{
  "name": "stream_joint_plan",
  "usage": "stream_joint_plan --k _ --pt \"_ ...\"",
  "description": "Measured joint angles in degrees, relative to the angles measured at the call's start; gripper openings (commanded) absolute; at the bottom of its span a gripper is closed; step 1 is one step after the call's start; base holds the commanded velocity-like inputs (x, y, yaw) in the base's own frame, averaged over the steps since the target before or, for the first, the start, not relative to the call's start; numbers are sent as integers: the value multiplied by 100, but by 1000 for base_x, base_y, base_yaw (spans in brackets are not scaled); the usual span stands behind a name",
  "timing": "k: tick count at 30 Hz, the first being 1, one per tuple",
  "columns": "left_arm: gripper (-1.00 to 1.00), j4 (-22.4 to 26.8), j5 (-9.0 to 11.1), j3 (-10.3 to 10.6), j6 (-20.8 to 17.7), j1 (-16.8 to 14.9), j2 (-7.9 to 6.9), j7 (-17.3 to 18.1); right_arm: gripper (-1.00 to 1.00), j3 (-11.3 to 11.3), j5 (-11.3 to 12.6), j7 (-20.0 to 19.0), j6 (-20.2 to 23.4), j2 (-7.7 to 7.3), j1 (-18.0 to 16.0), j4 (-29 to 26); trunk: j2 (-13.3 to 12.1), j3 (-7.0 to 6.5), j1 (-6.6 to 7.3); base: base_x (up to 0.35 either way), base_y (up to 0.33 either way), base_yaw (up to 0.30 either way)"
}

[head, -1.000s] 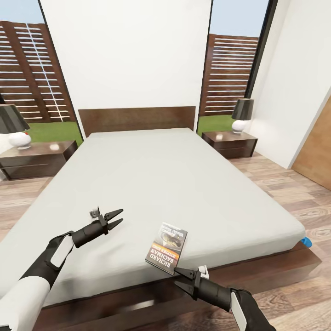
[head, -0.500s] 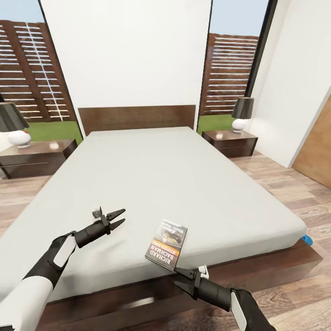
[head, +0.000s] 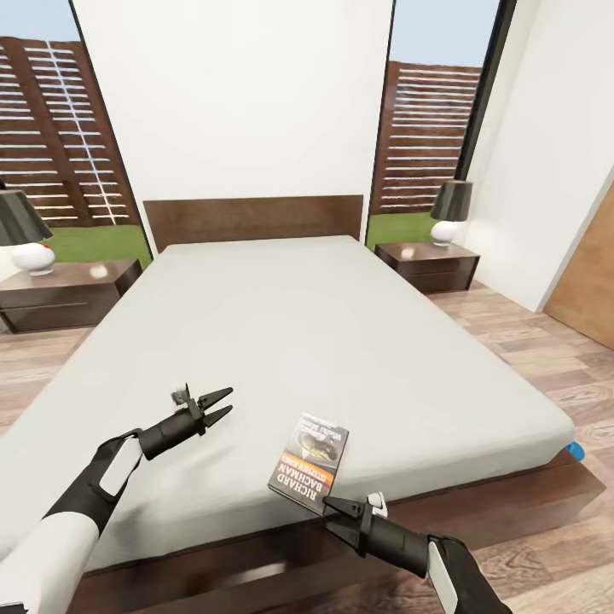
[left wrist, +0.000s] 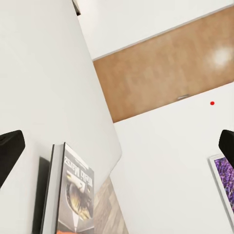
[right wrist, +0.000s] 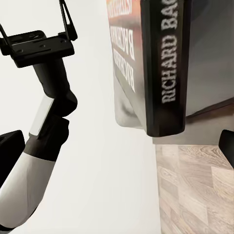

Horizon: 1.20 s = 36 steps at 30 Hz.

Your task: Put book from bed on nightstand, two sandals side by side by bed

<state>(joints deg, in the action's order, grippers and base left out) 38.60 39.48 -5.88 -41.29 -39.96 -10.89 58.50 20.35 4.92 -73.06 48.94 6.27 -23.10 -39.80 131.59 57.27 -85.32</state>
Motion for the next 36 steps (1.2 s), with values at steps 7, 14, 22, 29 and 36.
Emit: stream_joint_plan --k 7,14,22,29,36 --pt "100 0 -1 5 0 0 0 0 100 0 0 0 1 0 -5 0 0 0 2 109 0 0" --pt "100 0 0 6 0 0 0 0 100 0 0 0 1 0 0 0 0 0 0 90 0 0" --pt "100 0 -3 8 0 0 0 0 100 0 0 0 2 0 0 0 0 0 0 3 0 0" --pt "100 0 -2 9 0 0 4 0 100 0 0 0 0 0 0 0 80 36 -44 0 0 0" --pt "100 0 0 9 0 0 5 0 100 0 0 0 0 0 0 0 80 36 -44 0 0 0"
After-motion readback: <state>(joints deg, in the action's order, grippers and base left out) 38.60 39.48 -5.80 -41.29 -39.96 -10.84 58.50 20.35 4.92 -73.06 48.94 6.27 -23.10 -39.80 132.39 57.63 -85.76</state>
